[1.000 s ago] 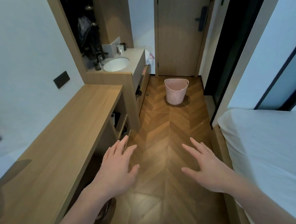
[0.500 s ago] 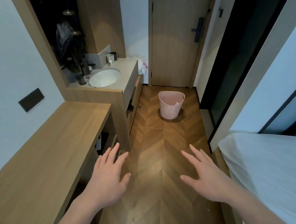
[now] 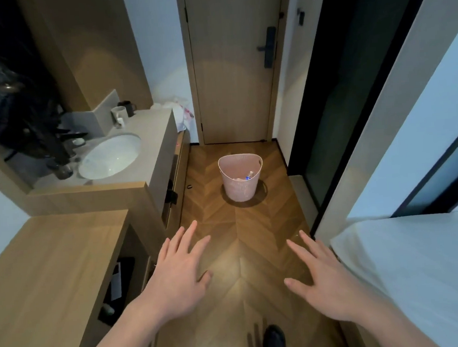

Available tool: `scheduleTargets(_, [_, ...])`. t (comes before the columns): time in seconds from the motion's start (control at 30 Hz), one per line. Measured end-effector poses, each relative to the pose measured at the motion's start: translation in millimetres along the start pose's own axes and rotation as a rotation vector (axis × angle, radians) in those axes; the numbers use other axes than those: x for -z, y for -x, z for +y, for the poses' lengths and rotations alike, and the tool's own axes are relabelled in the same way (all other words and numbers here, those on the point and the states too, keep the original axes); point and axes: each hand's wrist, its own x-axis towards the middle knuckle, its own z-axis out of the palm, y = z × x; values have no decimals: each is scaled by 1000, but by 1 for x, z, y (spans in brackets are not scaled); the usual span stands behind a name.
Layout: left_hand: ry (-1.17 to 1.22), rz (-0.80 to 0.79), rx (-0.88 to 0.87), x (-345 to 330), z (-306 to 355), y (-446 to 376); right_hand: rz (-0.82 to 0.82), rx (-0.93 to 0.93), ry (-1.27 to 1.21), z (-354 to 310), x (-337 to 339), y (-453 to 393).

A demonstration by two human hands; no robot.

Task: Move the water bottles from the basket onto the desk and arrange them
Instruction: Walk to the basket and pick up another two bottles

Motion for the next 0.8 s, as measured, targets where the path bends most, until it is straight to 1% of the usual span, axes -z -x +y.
scheduleTargets(0.23, [-27, -25, 69, 8, 6, -131, -42, 17, 2, 43, 57, -138])
scheduleTargets(0.37, [-17, -8, 131, 18, 11, -193, -74, 83, 34, 50, 103, -208])
scheduleTargets(0.6, [-12, -24, 185, 34, -6, -290, -125, 138, 78, 36, 159, -317])
scheduleTargets(0.7, [-2, -32, 169, 39, -20, -344, -142, 109, 83, 33, 170, -370])
scheduleTargets(0.8, [3, -30, 138, 45, -38, -404, -121, 57, 131, 30, 179, -425])
